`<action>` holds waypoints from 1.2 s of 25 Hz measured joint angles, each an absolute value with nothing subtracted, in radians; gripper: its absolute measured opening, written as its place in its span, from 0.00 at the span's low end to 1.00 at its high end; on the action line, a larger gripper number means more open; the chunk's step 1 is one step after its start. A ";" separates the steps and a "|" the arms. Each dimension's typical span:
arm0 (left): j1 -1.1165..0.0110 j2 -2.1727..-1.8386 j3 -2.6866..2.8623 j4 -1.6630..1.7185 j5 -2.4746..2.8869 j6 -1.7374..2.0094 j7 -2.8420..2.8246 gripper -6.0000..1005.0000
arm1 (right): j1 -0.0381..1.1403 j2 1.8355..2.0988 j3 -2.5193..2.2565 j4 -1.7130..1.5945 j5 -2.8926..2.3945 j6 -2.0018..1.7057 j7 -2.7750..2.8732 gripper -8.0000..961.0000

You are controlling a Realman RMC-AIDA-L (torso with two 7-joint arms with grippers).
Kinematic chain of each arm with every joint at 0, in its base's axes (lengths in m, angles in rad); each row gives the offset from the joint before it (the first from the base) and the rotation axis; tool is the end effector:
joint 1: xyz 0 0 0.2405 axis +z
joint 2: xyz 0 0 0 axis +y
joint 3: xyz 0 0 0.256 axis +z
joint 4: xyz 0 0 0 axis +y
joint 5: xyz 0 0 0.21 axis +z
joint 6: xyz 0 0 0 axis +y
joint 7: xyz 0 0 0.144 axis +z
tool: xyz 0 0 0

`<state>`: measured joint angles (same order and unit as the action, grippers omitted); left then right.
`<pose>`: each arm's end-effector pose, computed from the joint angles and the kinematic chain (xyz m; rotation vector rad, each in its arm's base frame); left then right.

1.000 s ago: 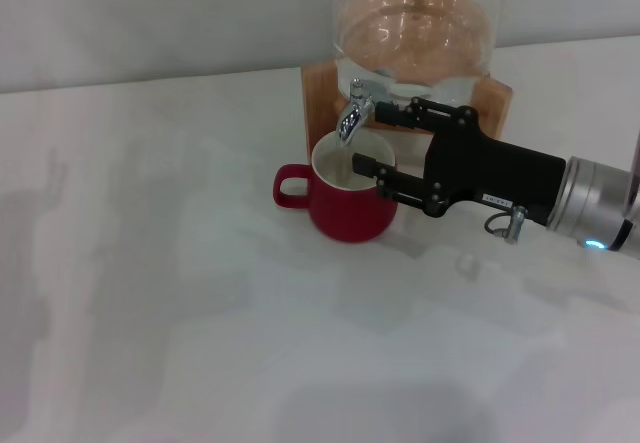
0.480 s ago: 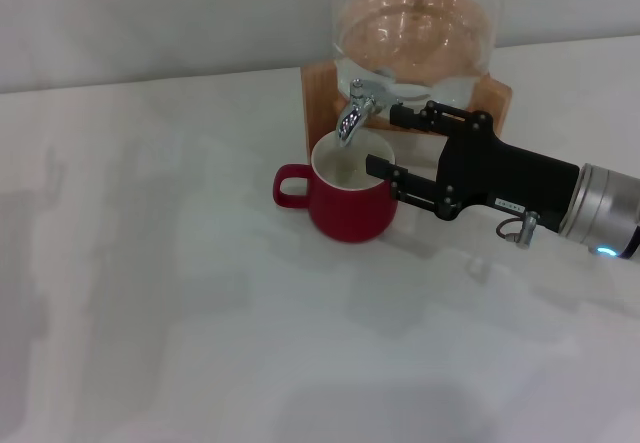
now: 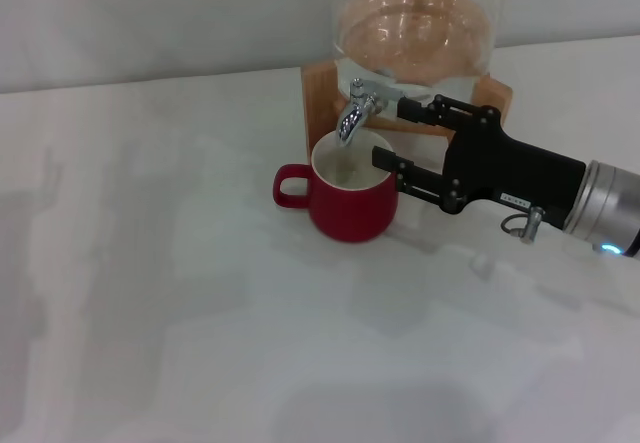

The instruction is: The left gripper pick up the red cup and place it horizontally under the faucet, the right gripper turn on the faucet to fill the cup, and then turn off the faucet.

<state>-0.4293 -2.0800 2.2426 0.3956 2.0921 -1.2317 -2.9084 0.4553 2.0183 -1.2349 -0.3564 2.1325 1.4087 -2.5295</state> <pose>-0.2845 0.3501 0.0050 -1.3695 -0.3452 -0.6949 0.2576 0.3304 -0.0105 -2.2983 0.0756 0.9445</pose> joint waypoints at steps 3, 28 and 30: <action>-0.429 -2.080 2.243 0.393 2.092 -1.232 -2.908 0.83 | 0.447 2.018 -1.235 -0.357 2.134 1.412 -2.530 0.67; -0.406 -2.082 2.236 0.371 2.074 -1.239 -2.904 0.83 | 0.272 1.987 -0.879 -0.364 2.128 1.489 -2.545 0.67; -0.404 -2.082 2.236 0.369 2.074 -1.242 -2.906 0.83 | 0.280 1.993 -0.803 -0.364 2.131 1.472 -2.553 0.67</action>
